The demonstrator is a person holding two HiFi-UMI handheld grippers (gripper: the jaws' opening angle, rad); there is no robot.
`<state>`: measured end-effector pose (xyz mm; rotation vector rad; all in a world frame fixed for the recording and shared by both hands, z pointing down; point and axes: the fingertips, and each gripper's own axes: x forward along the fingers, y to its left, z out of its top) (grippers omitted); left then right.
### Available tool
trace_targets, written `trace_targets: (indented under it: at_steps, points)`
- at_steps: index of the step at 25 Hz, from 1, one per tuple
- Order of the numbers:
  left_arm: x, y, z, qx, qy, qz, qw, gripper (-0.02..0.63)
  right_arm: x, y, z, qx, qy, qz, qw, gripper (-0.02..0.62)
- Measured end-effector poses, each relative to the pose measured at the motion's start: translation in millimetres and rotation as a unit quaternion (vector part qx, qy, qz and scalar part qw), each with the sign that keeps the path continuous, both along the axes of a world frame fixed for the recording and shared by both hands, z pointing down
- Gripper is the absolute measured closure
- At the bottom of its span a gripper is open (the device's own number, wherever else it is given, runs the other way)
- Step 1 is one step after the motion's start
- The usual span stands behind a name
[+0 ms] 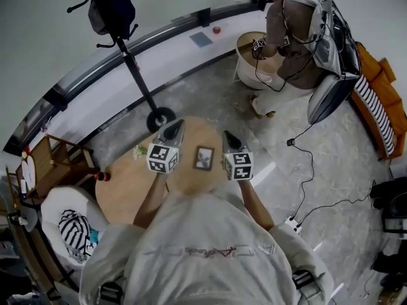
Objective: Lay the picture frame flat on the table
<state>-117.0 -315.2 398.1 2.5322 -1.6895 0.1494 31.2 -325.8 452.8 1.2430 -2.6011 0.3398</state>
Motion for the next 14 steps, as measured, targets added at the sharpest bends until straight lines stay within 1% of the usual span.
trace_targets:
  at_steps: [14]
  points:
    - [5.9, 15.9, 9.4, -0.008, -0.001, 0.011, 0.9999, 0.606, -2.3, 15.2, 3.5, -0.003, 0.007, 0.004, 1.000, 0.591]
